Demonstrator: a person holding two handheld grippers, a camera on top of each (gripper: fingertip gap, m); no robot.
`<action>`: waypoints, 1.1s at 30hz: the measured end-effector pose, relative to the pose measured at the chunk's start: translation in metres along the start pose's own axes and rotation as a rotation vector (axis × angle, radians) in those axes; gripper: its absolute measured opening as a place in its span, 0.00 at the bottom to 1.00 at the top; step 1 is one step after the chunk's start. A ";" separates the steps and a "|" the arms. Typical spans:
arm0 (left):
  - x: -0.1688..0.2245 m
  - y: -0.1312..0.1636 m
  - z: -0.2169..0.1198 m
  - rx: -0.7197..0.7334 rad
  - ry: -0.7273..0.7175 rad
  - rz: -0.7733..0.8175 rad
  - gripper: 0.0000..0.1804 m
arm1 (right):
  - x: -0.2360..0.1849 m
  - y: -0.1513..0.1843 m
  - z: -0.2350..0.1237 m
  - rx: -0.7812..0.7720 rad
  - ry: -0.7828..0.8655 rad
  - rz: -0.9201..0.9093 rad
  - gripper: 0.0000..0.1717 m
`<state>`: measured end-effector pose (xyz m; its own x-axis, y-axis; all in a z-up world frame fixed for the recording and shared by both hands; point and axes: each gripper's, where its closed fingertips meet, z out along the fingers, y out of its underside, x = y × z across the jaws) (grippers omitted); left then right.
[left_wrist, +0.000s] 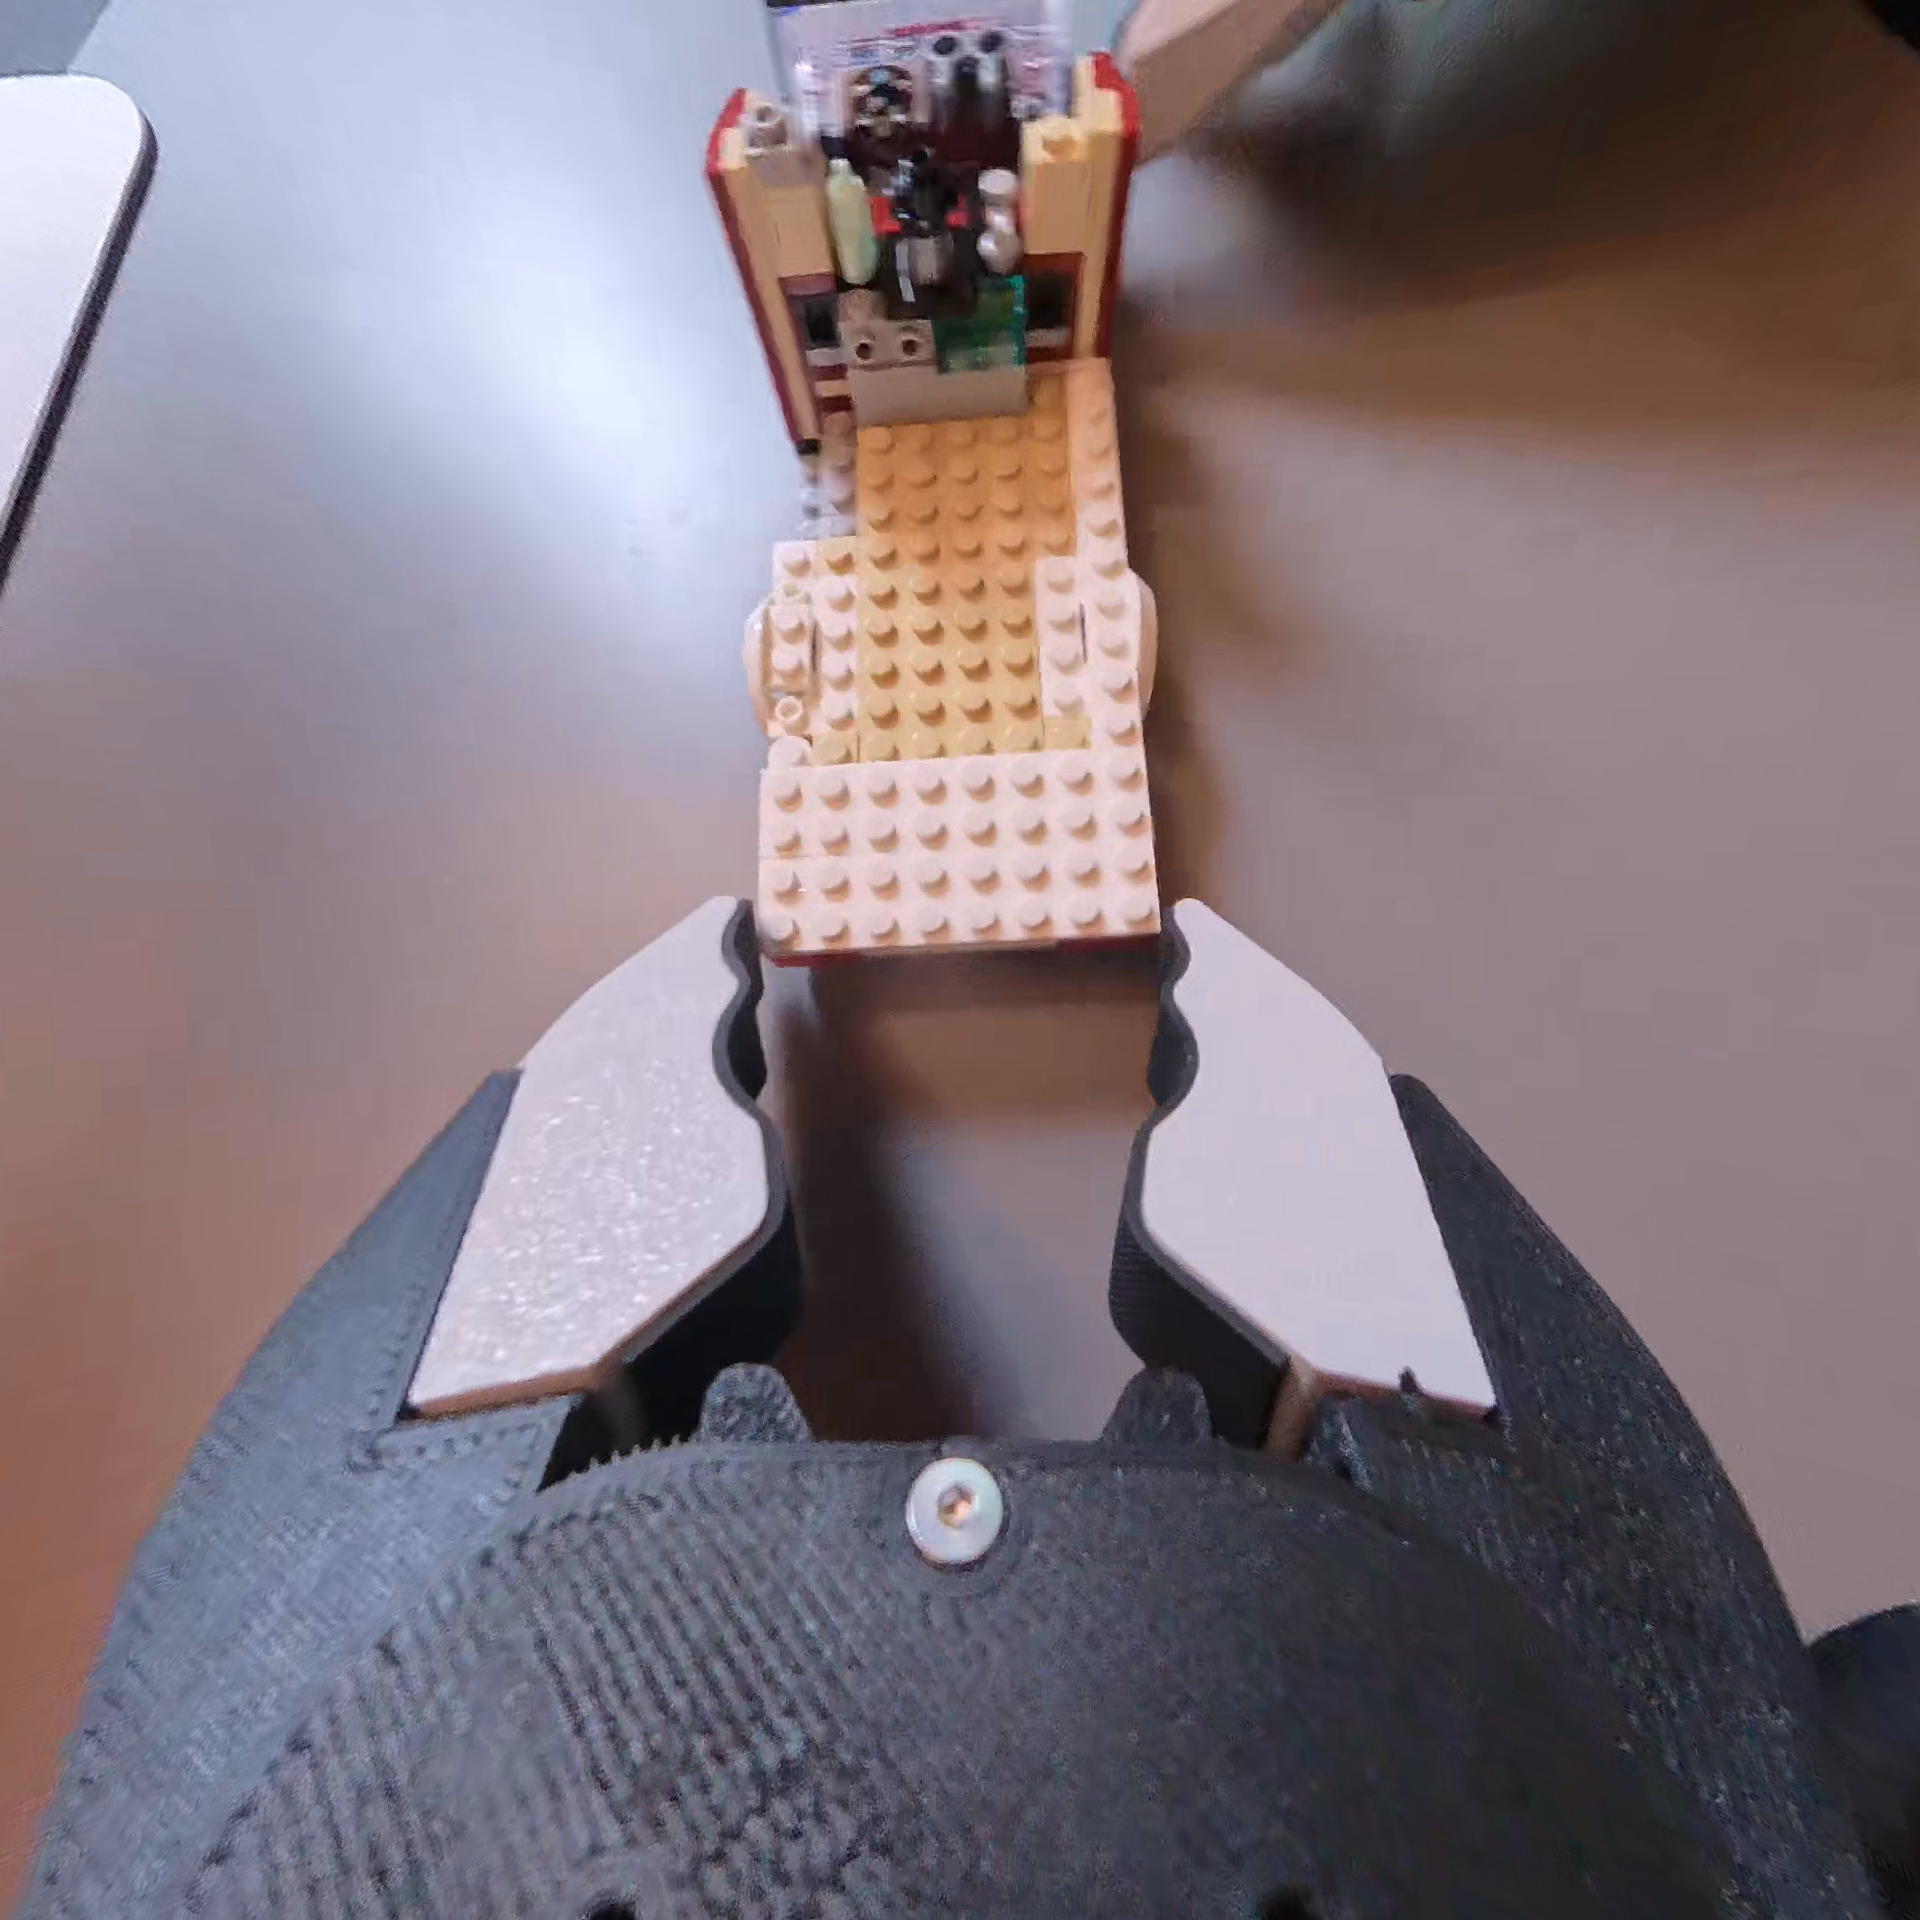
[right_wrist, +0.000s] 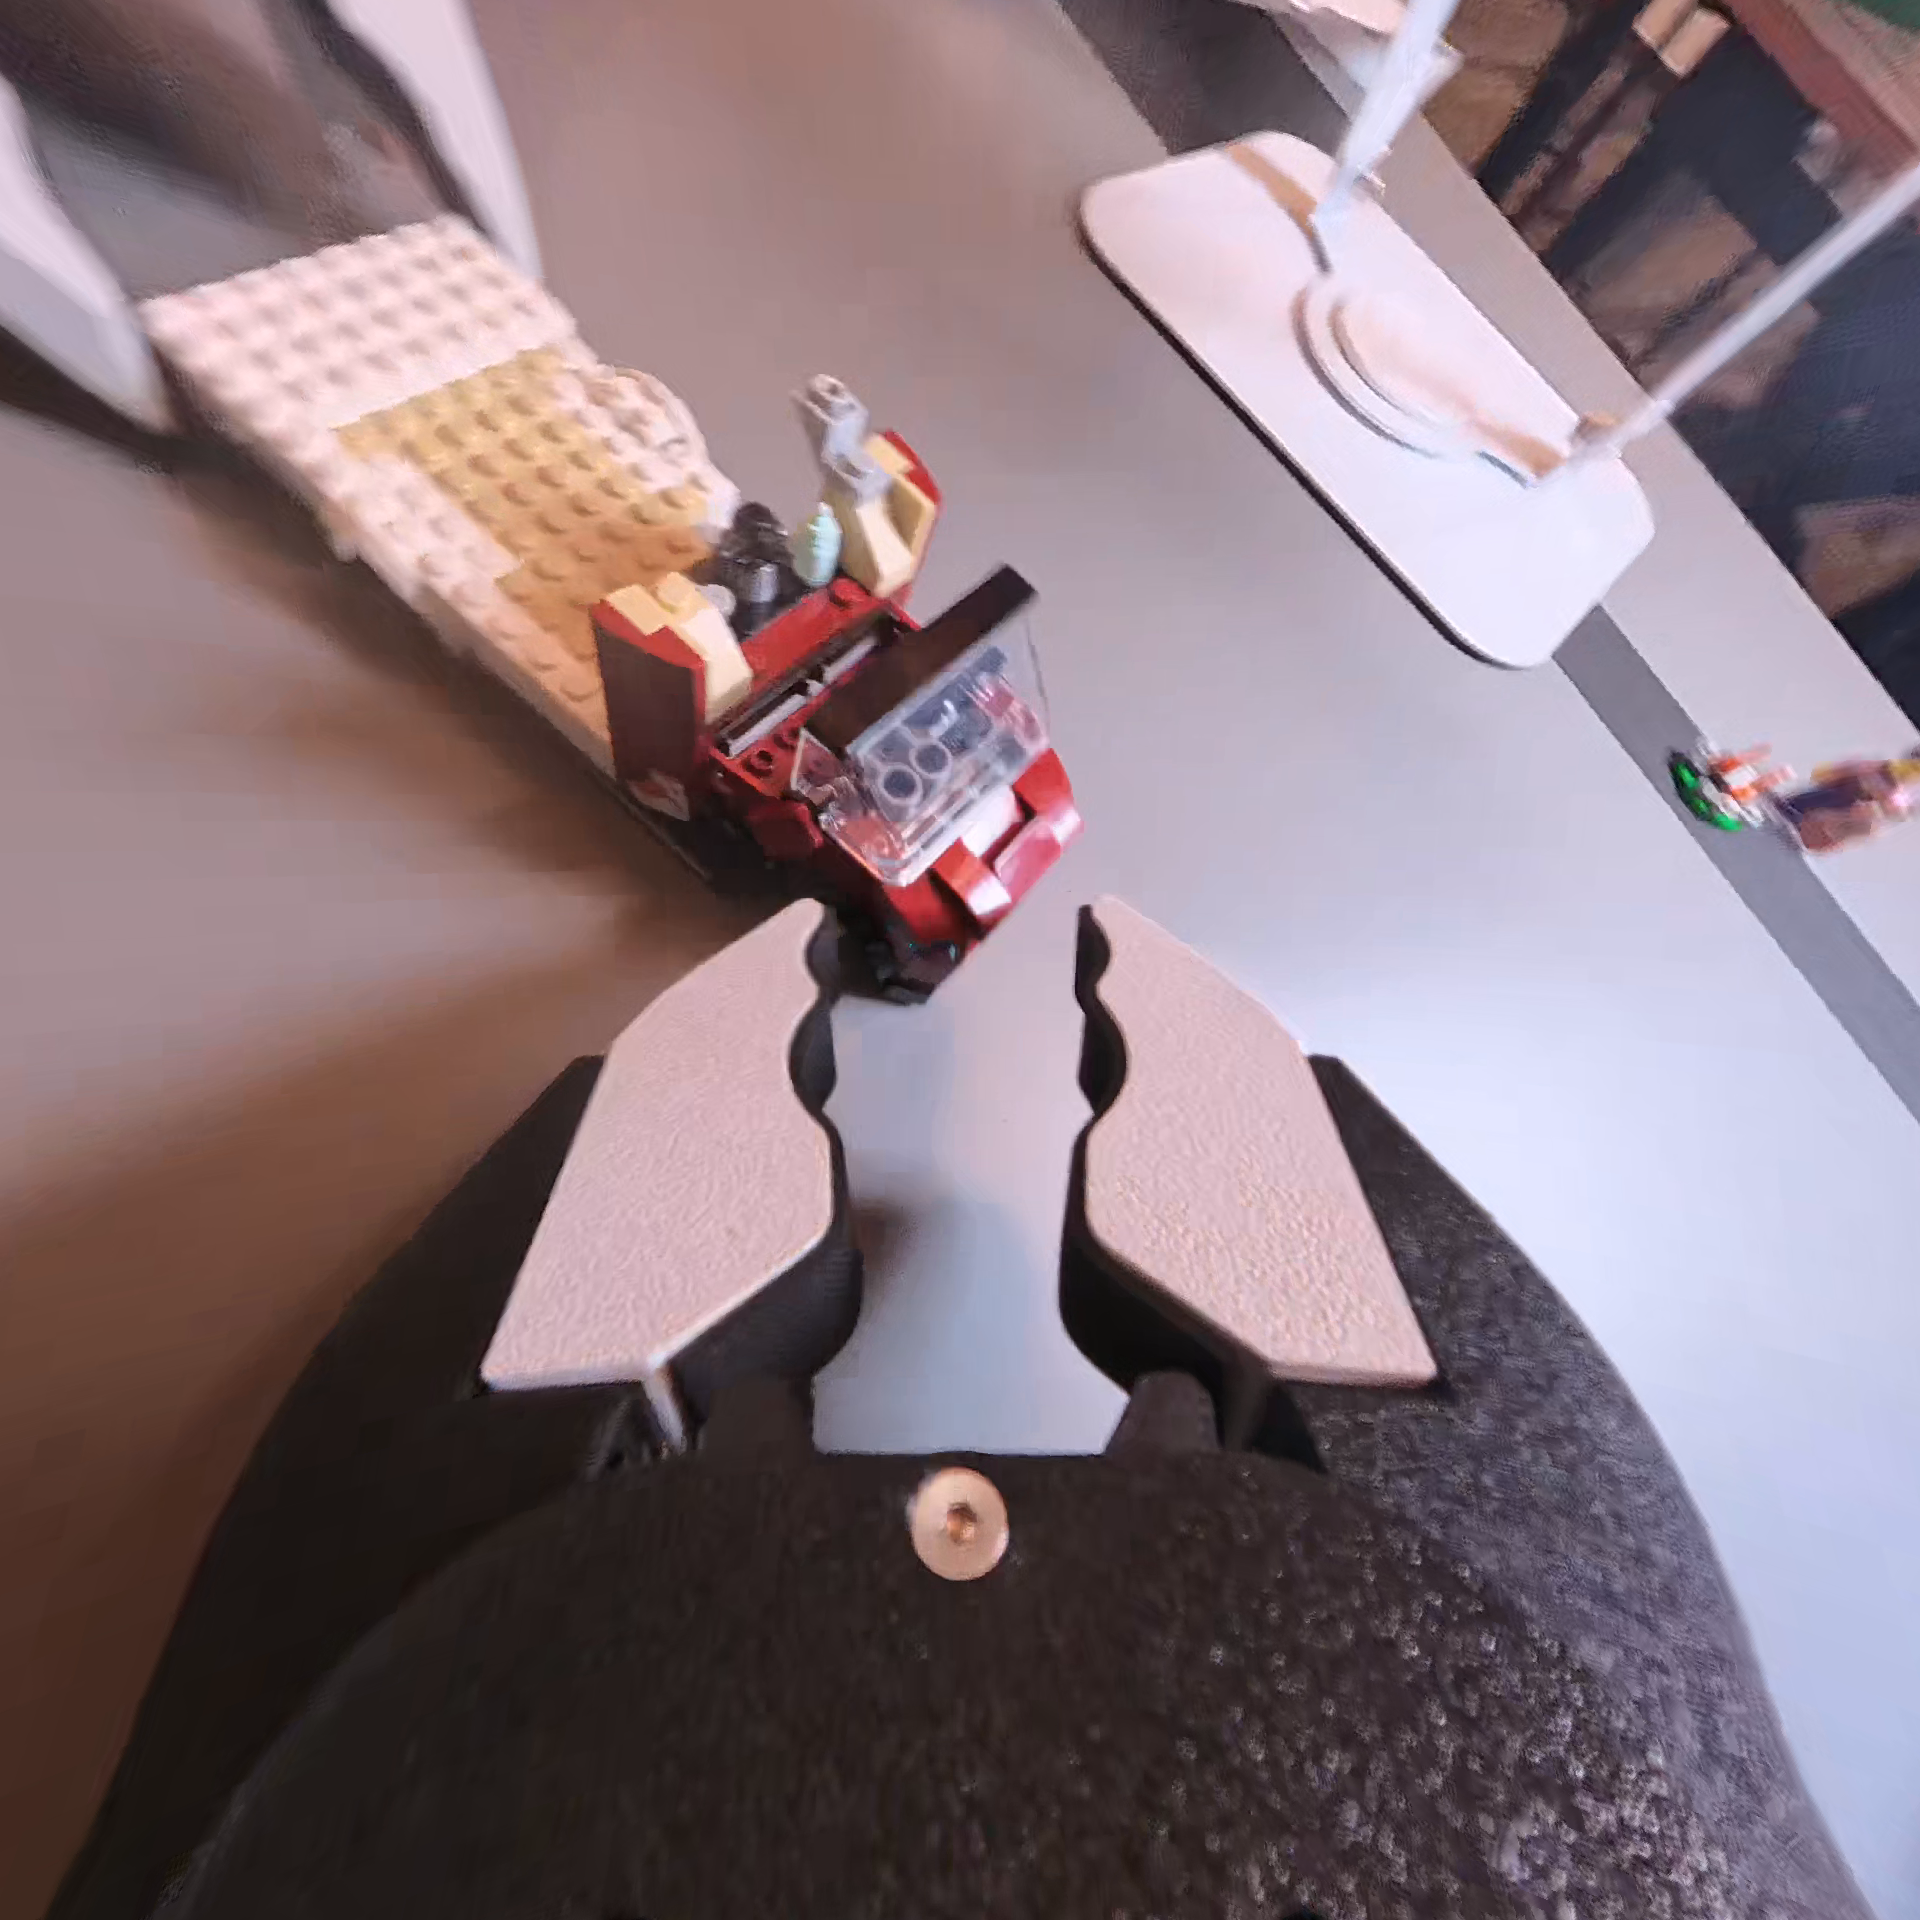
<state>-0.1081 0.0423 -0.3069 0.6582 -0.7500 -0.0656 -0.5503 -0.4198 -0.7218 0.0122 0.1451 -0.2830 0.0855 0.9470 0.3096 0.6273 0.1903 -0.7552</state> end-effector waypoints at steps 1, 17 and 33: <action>0.005 0.000 0.000 -0.009 0.015 0.004 0.39 | 0.011 0.003 -0.001 -0.011 0.051 0.038 0.19; 0.021 -0.039 -0.022 0.247 0.073 0.072 0.23 | 0.012 -0.008 -0.016 0.093 0.016 0.197 0.18; -0.042 -0.075 -0.038 0.439 -0.208 -0.075 0.19 | 0.106 -0.136 0.008 0.267 0.226 -0.029 0.06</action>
<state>-0.1145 0.0860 -0.2234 0.8010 -0.5892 -0.1060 -0.2583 -0.1806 -0.9490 -0.0703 0.2215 -0.1517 0.2584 0.8646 0.4310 0.4100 0.3059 -0.8593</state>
